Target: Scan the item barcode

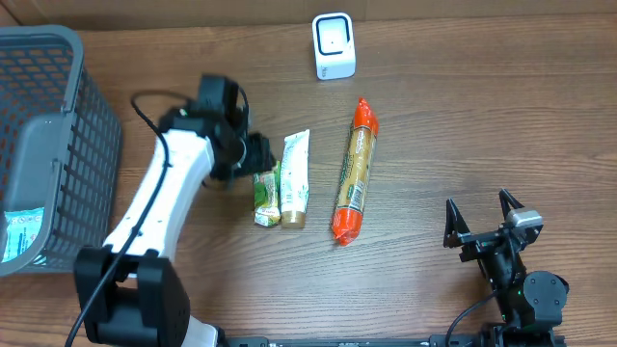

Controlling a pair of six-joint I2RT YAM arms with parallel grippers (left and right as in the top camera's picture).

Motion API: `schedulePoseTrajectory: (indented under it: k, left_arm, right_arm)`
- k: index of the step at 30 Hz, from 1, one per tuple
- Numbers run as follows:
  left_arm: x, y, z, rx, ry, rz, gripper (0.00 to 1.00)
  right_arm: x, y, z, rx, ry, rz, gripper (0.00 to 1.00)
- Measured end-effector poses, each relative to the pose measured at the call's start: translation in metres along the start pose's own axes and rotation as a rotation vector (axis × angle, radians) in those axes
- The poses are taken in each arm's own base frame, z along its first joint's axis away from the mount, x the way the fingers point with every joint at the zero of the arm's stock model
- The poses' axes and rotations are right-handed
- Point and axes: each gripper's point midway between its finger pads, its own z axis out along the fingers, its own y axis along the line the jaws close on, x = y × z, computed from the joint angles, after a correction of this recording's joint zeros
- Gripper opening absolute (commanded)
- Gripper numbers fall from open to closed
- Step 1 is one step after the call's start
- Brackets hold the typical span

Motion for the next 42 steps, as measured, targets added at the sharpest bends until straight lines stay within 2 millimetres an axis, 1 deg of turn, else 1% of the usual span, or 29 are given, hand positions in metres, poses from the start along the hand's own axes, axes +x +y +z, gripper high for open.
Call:
schedulePoseTrajectory:
  k: [4, 5, 6, 9, 11, 14, 16, 18, 19, 20, 21, 24, 28, 30, 31, 32, 33, 34, 36, 40, 42]
  left_arm:
    - [-0.025, -0.013, -0.056, 0.014, -0.072, 0.033, 0.59]
    - [-0.030, -0.016, -0.073, 0.016, -0.095, 0.040, 0.59]
    - [-0.034, -0.017, -0.084, 0.017, -0.112, 0.041, 0.59]
    - [-0.045, -0.020, -0.130, 0.005, -0.188, 0.050, 0.59]
    - [-0.049, -0.016, -0.157, -0.023, -0.239, 0.046, 0.62]
    - [-0.056, 0.005, -0.201, -0.092, -0.337, -0.008, 0.64]
    - [-0.059, 0.028, -0.229, -0.136, -0.406, -0.072, 0.64]
    - [-0.061, 0.059, -0.257, -0.189, -0.483, -0.153, 0.64]
    - [-0.060, 0.076, -0.268, -0.217, -0.513, -0.200, 0.64]
    - [-0.056, 0.103, -0.283, -0.262, -0.548, -0.275, 0.65]
    - [-0.050, 0.126, -0.293, -0.297, -0.570, -0.345, 0.65]
    - [-0.034, 0.183, -0.313, -0.369, -0.610, -0.523, 0.61]
    - [-0.010, 0.248, -0.337, -0.441, -0.679, -0.737, 0.61]
    - [0.001, 0.275, -0.344, -0.471, -0.708, -0.822, 0.62]
    - [0.008, 0.287, -0.343, -0.483, -0.705, -0.860, 0.64]
    - [0.012, 0.293, -0.341, -0.488, -0.700, -0.880, 0.65]
    - [0.018, 0.304, -0.334, -0.494, -0.677, -0.911, 0.66]
    - [0.021, 0.310, -0.328, -0.496, -0.661, -0.924, 0.67]
    - [0.027, 0.321, -0.308, -0.499, -0.606, -0.946, 0.68]
    - [0.044, 0.345, -0.249, -0.507, -0.445, -0.978, 0.70]
    - [0.050, 0.354, -0.223, -0.509, -0.384, -0.965, 0.75]
  right_arm:
    - [0.000, 0.000, 0.000, 0.000, 0.000, 0.000, 1.00]
    - [0.000, 0.000, 0.000, 0.000, 0.000, 0.000, 1.00]
    - [0.000, 0.000, 0.000, 0.000, 0.000, 0.000, 1.00]
    - [0.000, 0.000, 0.000, 0.000, 0.000, 0.000, 1.00]
    - [0.000, 0.000, 0.000, 0.000, 0.000, 0.001, 1.00]
    - [0.000, 0.000, 0.000, 0.000, 0.000, 0.000, 1.00]
    - [0.000, 0.000, 0.000, 0.000, 0.000, 0.000, 1.00]
    - [0.000, 0.000, 0.000, 0.000, 0.000, 0.000, 1.00]
    - [0.000, 0.000, 0.000, 0.000, 0.000, 0.001, 1.00]
    - [0.000, 0.000, 0.000, 0.000, 0.000, 0.001, 1.00]
    - [0.000, 0.000, 0.000, 0.000, 0.000, 0.000, 1.00]
    - [0.000, 0.000, 0.000, 0.000, 0.000, 0.000, 1.00]
    - [0.000, 0.000, 0.000, 0.000, 0.000, 0.000, 1.00]
    - [0.000, 0.000, 0.000, 0.000, 0.000, 0.001, 1.00]
    - [0.000, 0.000, 0.000, 0.000, 0.000, 0.000, 1.00]
    - [0.000, 0.000, 0.000, 0.000, 0.000, 0.001, 1.00]
    - [0.000, 0.000, 0.000, 0.000, 0.000, 0.000, 1.00]
    - [0.000, 0.000, 0.000, 0.000, 0.000, 0.000, 1.00]
    - [0.000, 0.000, 0.000, 0.000, 0.000, 0.001, 1.00]
    - [0.000, 0.000, 0.000, 0.000, 0.000, 0.001, 1.00]
    - [0.000, 0.000, 0.000, 0.000, 0.000, 0.000, 1.00]
